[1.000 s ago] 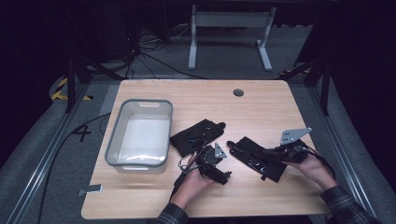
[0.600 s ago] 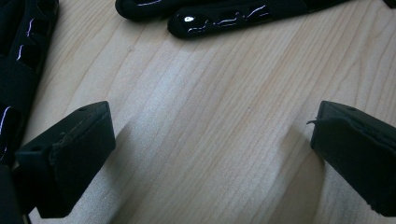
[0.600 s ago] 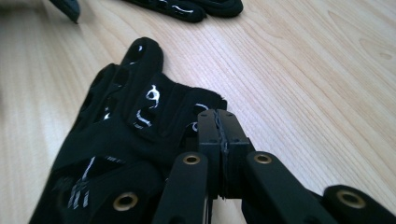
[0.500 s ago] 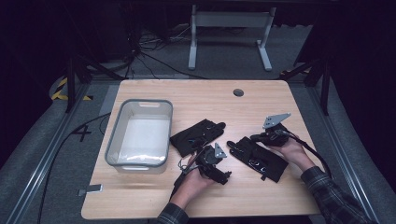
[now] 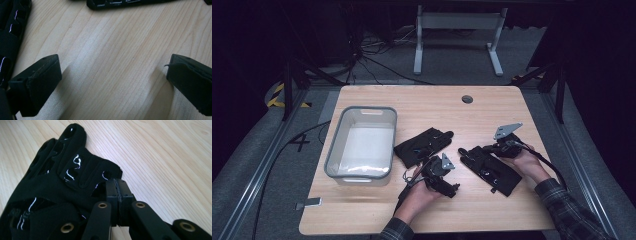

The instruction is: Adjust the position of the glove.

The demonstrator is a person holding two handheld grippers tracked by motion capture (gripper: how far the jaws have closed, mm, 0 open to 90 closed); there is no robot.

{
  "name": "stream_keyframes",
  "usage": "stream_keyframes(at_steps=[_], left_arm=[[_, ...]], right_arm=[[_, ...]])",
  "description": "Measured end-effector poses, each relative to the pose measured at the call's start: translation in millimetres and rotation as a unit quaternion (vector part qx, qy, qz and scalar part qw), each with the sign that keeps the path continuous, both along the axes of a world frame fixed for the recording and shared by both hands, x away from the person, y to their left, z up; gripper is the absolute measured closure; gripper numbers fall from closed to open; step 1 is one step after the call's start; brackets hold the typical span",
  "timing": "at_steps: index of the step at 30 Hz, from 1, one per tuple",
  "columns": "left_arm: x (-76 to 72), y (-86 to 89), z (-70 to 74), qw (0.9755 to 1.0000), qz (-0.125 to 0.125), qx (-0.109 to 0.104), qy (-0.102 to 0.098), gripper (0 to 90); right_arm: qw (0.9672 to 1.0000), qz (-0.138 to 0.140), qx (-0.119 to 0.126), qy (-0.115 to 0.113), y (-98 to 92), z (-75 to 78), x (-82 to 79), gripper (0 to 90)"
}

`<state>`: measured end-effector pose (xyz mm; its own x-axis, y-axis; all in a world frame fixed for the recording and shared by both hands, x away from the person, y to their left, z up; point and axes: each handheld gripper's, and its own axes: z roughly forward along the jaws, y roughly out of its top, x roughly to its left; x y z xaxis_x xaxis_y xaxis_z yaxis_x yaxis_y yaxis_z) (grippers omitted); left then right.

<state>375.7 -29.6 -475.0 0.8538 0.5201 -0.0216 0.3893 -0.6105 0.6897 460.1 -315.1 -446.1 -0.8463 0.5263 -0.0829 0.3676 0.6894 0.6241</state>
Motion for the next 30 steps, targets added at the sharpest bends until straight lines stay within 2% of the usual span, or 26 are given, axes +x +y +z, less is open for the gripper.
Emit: stream_keyframes(at_steps=[9, 15, 17, 23, 30], left_arm=[[0.0, 0.1, 0.1, 1.0, -0.001, 0.001, 0.0, 0.2], [-0.1, 0.2, 0.1, 1.0, -0.001, 0.001, 0.0, 0.2], [-0.1, 0.3, 0.1, 1.0, -0.002, 0.001, 0.0, 0.2], [-0.2, 0.5, 0.1, 1.0, -0.003, 0.002, -0.001, 0.2], [-0.3, 0.5, 0.1, 1.0, -0.003, 0.002, 0.0, 0.2]], right_arm=[[0.9995, -0.03, -0.005, 0.002, -30.6, 1.4, -7.1, 90.0], [0.9981, -0.06, -0.012, 0.003, -54.5, 3.3, -15.7, 90.0], [0.998, -0.062, -0.012, 0.002, -56.7, 3.3, -16.8, 90.0], [0.9965, -0.079, -0.023, 0.008, -74.9, 5.7, -34.5, 90.0], [0.9965, -0.081, -0.016, 0.013, -79.9, 5.5, -46.0, 90.0]])
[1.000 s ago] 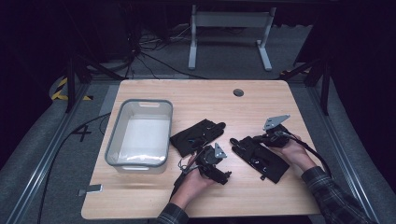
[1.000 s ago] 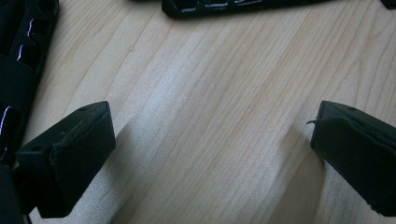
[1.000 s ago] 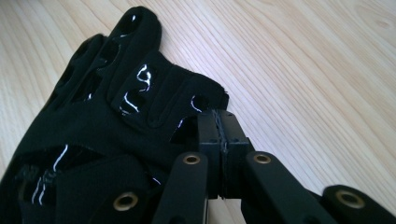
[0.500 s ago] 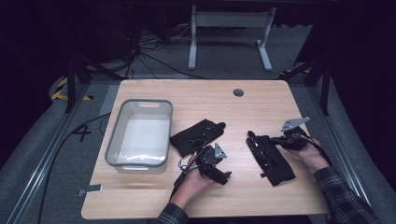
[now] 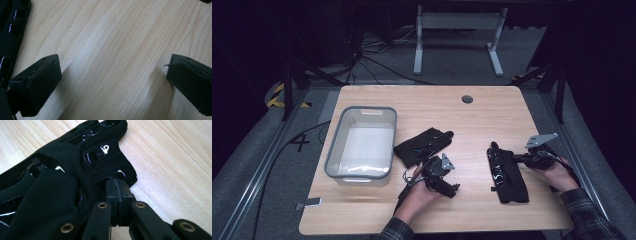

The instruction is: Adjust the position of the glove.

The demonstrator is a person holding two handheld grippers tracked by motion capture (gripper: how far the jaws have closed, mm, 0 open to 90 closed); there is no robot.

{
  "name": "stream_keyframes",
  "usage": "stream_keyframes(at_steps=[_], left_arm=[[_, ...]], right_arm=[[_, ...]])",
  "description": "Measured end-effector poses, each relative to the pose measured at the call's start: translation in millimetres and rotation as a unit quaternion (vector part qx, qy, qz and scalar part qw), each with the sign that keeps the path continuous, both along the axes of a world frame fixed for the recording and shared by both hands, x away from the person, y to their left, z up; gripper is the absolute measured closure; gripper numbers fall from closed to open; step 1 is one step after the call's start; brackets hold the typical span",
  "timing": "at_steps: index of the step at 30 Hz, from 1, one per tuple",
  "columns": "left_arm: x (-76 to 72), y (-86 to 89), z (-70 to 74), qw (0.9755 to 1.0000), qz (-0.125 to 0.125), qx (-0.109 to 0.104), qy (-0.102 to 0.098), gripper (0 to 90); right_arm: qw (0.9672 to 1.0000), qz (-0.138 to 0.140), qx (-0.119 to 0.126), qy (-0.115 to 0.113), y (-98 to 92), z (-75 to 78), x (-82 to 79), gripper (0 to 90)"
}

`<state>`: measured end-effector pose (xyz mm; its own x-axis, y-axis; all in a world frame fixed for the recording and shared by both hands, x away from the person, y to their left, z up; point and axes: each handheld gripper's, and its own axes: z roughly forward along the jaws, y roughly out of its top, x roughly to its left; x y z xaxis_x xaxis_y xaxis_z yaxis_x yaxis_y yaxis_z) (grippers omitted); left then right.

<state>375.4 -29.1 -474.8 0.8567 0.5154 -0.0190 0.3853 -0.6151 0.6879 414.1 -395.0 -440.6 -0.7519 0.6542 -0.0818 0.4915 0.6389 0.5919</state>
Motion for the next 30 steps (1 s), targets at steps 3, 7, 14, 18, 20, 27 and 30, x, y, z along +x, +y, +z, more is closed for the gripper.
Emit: stream_keyframes(at_steps=[3, 7, 14, 18, 20, 27, 30], left_arm=[[0.0, 0.0, 0.0, 1.0, 0.0, 0.0, 0.0, 0.2], [-0.1, 0.0, 0.0, 1.0, 0.0, 0.0, 0.001, 0.1], [-0.2, -0.1, -0.1, 1.0, 0.0, -0.001, 0.001, 0.1], [0.0, 0.0, 0.0, 1.0, 0.0, 0.0, 0.0, 0.0], [-0.1, -0.6, -0.1, 1.0, 0.0, -0.001, 0.001, 0.0], [-0.6, -1.2, 4.7, 0.9999, -0.001, 0.012, 0.008, 3.9], [0.0, -0.5, 10.1, 0.9998, 0.002, 0.01, 0.015, 6.3]], right_arm=[[0.9995, -0.004, 0.027, -0.014, -6.1, 4.8, -3.2, 83.9], [0.9982, -0.03, 0.044, -0.029, -18.9, 3.8, -6.2, 65.0], [0.993, -0.084, 0.064, -0.052, -41.0, -5.5, -16.9, 33.8], [0.9908, -0.099, 0.071, -0.058, -45.7, -10.5, -20.2, 26.5], [0.9899, -0.107, 0.075, -0.056, -47.6, -14.4, -21.9, 22.0], [0.99, -0.113, 0.071, -0.046, -46.8, -21.1, -21.0, 17.2], [0.9896, -0.117, 0.075, -0.039, -48.0, -21.3, -19.7, 15.8]])
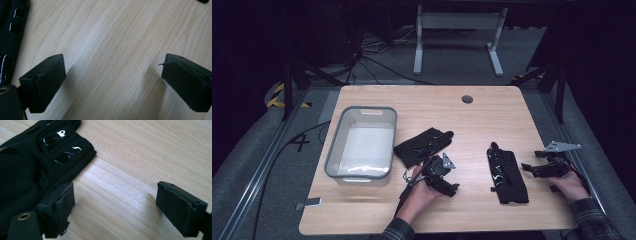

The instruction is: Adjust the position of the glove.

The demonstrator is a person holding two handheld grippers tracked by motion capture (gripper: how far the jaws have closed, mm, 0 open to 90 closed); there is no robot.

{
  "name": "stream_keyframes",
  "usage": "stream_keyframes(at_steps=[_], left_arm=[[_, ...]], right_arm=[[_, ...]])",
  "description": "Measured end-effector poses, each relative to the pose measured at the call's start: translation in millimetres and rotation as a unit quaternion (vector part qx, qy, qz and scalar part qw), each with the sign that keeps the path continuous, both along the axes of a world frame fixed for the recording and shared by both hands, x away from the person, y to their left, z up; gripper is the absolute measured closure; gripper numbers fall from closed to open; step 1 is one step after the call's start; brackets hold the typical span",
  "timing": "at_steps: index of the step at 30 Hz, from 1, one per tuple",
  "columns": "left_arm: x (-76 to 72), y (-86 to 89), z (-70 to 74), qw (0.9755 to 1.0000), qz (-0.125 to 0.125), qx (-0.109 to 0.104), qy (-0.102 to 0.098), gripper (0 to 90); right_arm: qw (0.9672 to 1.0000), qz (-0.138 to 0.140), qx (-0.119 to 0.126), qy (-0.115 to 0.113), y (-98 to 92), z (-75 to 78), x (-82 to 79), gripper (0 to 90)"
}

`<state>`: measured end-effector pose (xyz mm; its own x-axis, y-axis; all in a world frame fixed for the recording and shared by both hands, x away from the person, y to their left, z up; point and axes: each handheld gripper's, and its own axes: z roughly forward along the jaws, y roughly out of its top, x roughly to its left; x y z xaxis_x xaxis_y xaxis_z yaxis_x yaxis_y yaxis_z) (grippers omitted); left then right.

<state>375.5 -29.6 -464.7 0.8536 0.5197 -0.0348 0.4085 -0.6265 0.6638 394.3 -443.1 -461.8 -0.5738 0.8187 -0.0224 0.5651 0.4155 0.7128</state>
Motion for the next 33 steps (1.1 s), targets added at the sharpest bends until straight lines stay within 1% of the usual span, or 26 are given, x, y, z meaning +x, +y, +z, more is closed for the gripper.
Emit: stream_keyframes(at_steps=[1, 4, 5, 6, 7, 8, 10, 11, 12, 14, 15, 16, 17, 18, 19, 20, 21, 22, 23, 24, 25, 26, 28, 29, 30, 33], left_arm=[[0.5, 0.7, 4.0, 1.0, 0.002, -0.003, 0.0, 7.4], [3.1, 4.1, 14.3, 1.0, 0.006, -0.004, 0.003, 16.1], [3.8, 5.7, 16.6, 0.9999, 0.007, -0.007, 0.004, 18.2], [5.0, 7.5, 18.9, 0.9998, 0.009, -0.015, 0.005, 22.2], [6.0, 8.9, 21.1, 0.9998, 0.011, -0.016, 0.007, 27.3], [8.9, 10.7, 24.4, 0.9997, 0.016, -0.017, 0.005, 32.1], [15.2, 14.1, 28.6, 0.9995, 0.024, -0.015, 0.015, 46.3], [15.2, 14.1, 28.6, 0.9995, 0.024, -0.015, 0.015, 54.8], [18.8, 15.2, 29.7, 0.9993, 0.026, -0.016, 0.023, 54.8], [26.0, 16.4, 32.3, 0.9988, 0.039, -0.02, 0.023, 65.4], [29.8, 16.9, 33.8, 0.9984, 0.045, -0.025, 0.021, 72.6], [33.4, 17.6, 34.7, 0.9983, 0.048, -0.027, 0.022, 77.5], [36.7, 17.0, 35.0, 0.9981, 0.052, -0.023, 0.025, 83.2], [40.3, 15.9, 35.6, 0.998, 0.057, -0.015, 0.021, 86.9], [43.2, 15.2, 36.3, 0.9978, 0.061, -0.016, 0.02, 89.5], [43.2, 15.2, 36.3, 0.9978, 0.061, -0.016, 0.02, 89.6], [49.0, 13.7, 36.5, 0.9971, 0.072, -0.016, 0.019, 89.7], [52.3, 12.5, 36.4, 0.997, 0.075, -0.008, 0.017, 89.7], [55.2, 11.8, 36.4, 0.9967, 0.079, -0.005, 0.015, 89.7], [55.2, 11.8, 36.4, 0.9967, 0.079, -0.005, 0.015, 89.7], [60.8, 10.7, 35.7, 0.9961, 0.087, -0.007, 0.013, 89.7], [60.8, 10.7, 35.7, 0.9961, 0.087, -0.007, 0.013, 89.7], [66.3, 10.5, 33.3, 0.9957, 0.092, -0.003, 0.009, 89.7], [69.4, 10.8, 31.4, 0.9957, 0.093, 0.002, 0.01, 89.7], [72.8, 11.1, 29.5, 0.9951, 0.099, 0.006, 0.009, 89.7], [81.2, 12.4, 26.5, 0.9944, 0.105, 0.008, 0.008, 89.7]], right_arm=[[1.0, 0.0, 0.0, 0.0, -0.1, 0.0, 0.1, 15.8], [1.0, -0.001, -0.001, 0.0, -0.1, -0.1, 0.2, 15.5], [1.0, -0.001, -0.001, 0.0, -0.1, -0.1, 0.3, 15.4], [1.0, -0.003, -0.001, 0.0, 0.0, -0.1, 0.2, 15.4], [1.0, -0.003, -0.001, 0.0, -0.1, -0.1, 0.3, 15.4], [1.0, -0.003, -0.001, 0.0, 0.0, -0.1, 0.2, 15.4], [1.0, -0.003, -0.001, 0.0, 0.0, -0.1, 0.2, 15.4], [1.0, -0.003, -0.001, 0.0, 0.0, -0.1, 0.2, 15.4], [1.0, -0.003, -0.001, 0.0, 0.0, -0.1, 0.3, 15.4], [1.0, -0.003, -0.001, 0.0, 0.0, -0.1, 0.3, 15.4], [1.0, -0.002, -0.002, 0.0, 0.0, -0.1, 0.3, 15.4], [1.0, -0.001, -0.001, 0.0, -0.1, -0.1, 0.3, 15.4], [1.0, -0.001, -0.002, 0.0, -0.1, -0.1, 0.3, 15.4], [1.0, -0.001, -0.002, 0.0, 0.0, -0.1, 0.2, 15.4], [1.0, 0.001, -0.001, 0.0, 0.1, -0.1, 0.2, 15.4], [1.0, 0.001, -0.002, 0.0, 0.1, 0.0, 0.1, 15.5], [1.0, 0.001, -0.001, 0.001, 0.1, -0.1, 0.2, 15.4], [1.0, 0.0, -0.002, 0.0, 0.2, -0.1, 0.1, 15.4], [1.0, 0.001, -0.001, 0.0, 0.3, 0.0, 0.0, 15.4], [1.0, 0.001, -0.001, 0.0, 0.3, 0.0, 0.0, 15.4], [1.0, 0.003, -0.002, 0.0, 0.4, -0.1, 0.0, 15.5], [1.0, 0.004, -0.001, 0.001, 0.4, -0.1, 0.0, 15.4], [1.0, 0.003, -0.001, 0.0, 0.4, -0.1, 0.0, 15.4], [1.0, 0.004, -0.001, 0.001, 0.4, -0.1, 0.0, 15.4], [1.0, 0.004, -0.001, 0.0, 0.5, -0.1, -0.1, 15.4], [1.0, 0.005, -0.001, 0.001, 0.4, -0.1, 0.0, 15.4]])
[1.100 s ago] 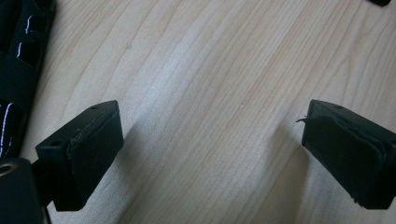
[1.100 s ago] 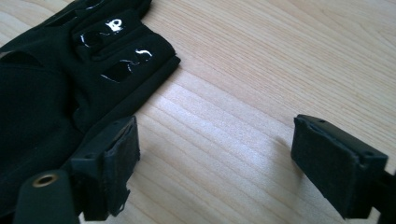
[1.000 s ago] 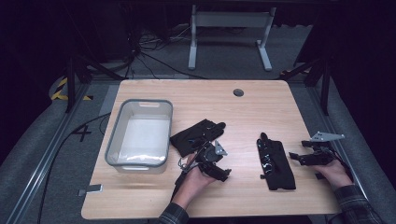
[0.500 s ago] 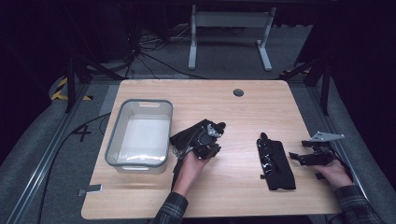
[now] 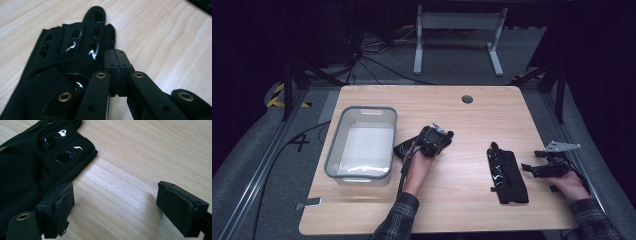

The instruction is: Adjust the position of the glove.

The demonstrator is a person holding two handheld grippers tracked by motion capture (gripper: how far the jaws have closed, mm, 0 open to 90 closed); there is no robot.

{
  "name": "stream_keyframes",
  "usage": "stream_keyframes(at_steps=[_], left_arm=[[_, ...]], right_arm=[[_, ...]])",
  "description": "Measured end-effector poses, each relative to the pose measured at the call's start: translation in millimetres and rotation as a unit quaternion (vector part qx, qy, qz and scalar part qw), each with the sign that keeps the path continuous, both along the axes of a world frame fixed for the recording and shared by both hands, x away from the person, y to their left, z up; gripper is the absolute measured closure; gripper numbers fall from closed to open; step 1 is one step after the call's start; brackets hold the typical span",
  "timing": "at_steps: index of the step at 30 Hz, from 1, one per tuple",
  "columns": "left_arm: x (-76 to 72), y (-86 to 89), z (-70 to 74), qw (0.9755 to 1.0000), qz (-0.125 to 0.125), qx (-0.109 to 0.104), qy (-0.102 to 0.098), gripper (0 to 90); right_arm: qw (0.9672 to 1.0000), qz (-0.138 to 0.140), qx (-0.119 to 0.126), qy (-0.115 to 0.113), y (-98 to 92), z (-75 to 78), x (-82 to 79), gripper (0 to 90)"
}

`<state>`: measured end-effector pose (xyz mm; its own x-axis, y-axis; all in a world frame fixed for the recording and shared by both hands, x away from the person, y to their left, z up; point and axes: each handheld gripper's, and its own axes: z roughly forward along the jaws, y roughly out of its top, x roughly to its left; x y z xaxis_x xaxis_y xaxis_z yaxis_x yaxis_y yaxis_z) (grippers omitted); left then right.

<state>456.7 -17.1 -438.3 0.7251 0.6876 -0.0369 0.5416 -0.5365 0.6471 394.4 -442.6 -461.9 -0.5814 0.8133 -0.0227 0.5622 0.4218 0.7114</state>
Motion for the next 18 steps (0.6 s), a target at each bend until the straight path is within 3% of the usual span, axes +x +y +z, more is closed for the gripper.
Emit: stream_keyframes(at_steps=[12, 18], left_arm=[[9.5, -6.0, -13.6, 0.9998, -0.012, -0.007, 0.011, 89.8], [2.8, -21.4, -13.7, 0.9988, -0.042, -0.015, 0.021, 89.8]], right_arm=[[1.0, 0.0, 0.0, 0.0, 0.0, 0.0, 0.0, 15.5], [1.0, 0.0, -0.001, 0.0, -0.1, 0.0, 0.0, 15.5]])
